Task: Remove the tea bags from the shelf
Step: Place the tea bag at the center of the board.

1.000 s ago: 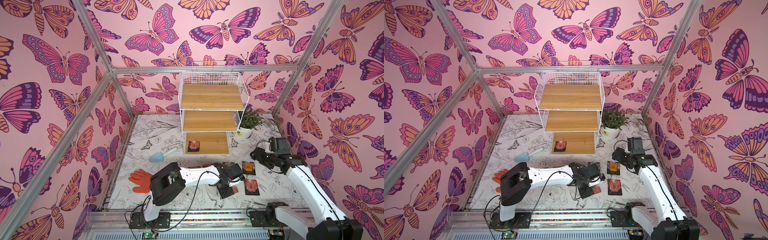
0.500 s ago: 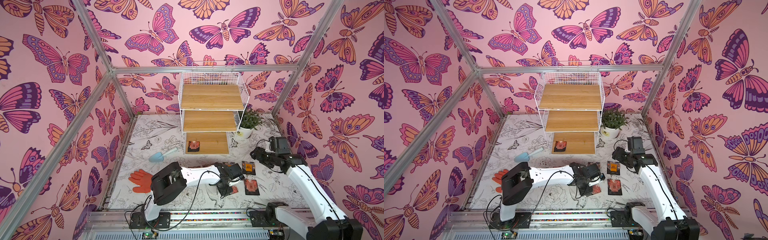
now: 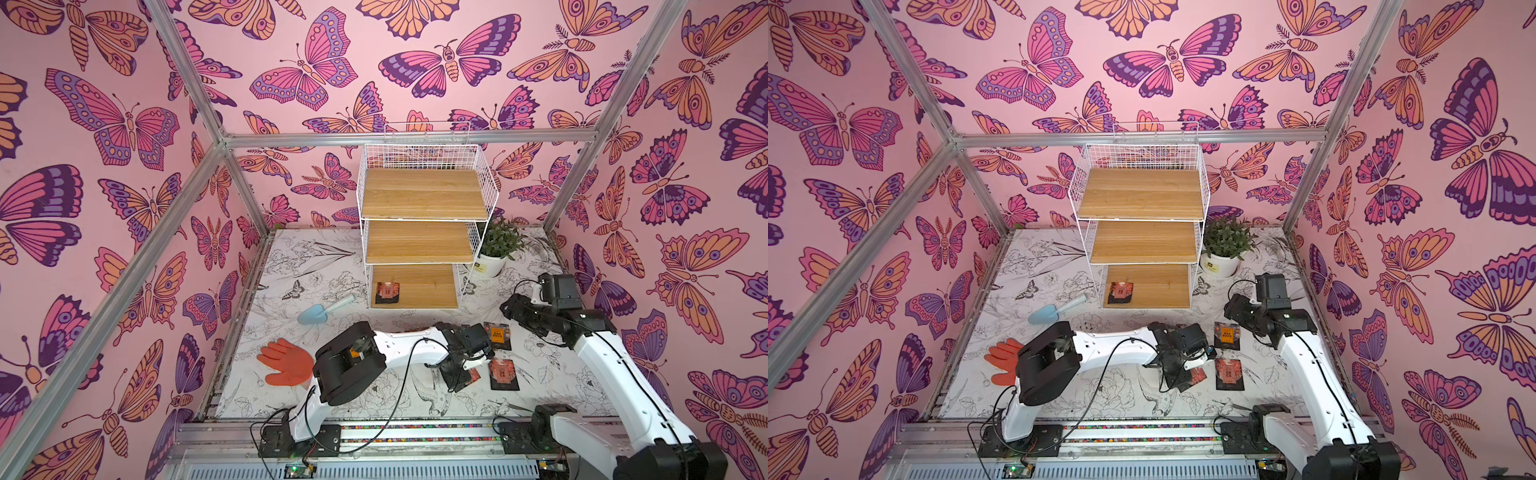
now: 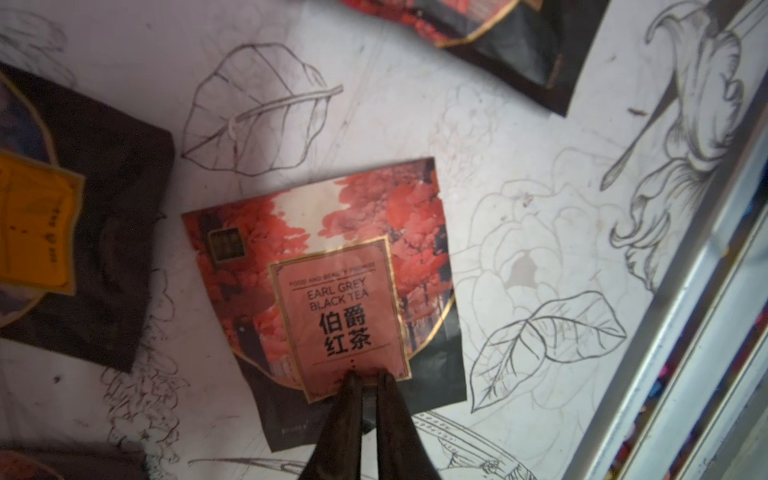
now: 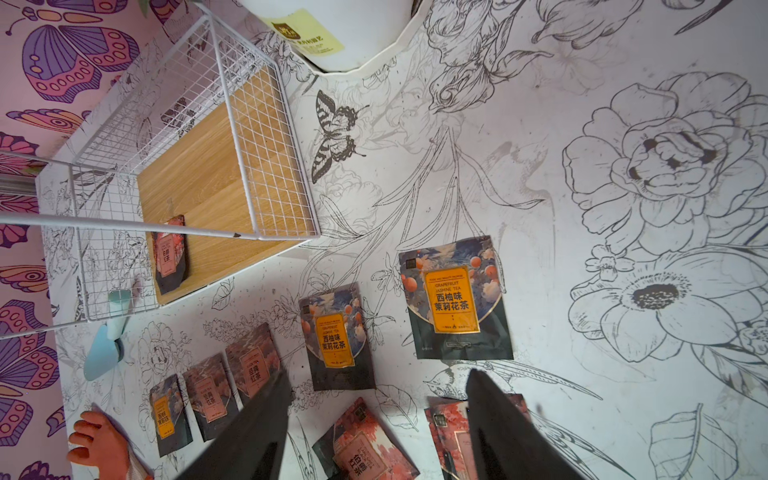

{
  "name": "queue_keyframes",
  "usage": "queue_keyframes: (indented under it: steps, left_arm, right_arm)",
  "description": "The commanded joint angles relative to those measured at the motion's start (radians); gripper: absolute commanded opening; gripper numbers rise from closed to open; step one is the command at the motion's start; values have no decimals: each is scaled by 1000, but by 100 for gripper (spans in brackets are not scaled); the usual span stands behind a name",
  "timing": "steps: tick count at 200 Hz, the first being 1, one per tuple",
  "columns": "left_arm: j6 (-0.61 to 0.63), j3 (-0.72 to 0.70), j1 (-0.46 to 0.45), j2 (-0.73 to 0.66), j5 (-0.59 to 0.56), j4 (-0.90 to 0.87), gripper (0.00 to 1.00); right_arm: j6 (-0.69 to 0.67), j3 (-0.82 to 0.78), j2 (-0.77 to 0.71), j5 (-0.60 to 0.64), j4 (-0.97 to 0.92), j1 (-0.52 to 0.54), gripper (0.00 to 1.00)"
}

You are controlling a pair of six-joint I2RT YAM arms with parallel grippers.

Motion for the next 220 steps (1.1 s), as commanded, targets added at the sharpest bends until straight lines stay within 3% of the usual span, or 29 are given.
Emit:
queue_keyframes:
  steps: [1, 88, 165, 186, 220]
  left_arm:
    - [38, 2, 3, 23, 35, -32, 12]
    - [41, -71, 42, -55, -3, -40, 13]
    - [-27, -132, 105, -169, 21, -14, 20]
    - [-42, -149, 137, -147, 27, -5, 17]
    - [-43, -125, 161, -100, 45, 45, 1]
  right_arm:
    - [-14, 40, -9, -4, -34, -9, 72]
    - [-11, 53, -12, -1, -41, -8, 72]
    - [-14, 58, -3, -2, -40, -8, 72]
    - [-17, 56, -4, -2, -38, -9, 72]
    - [-17, 49, -11, -2, -41, -8, 72]
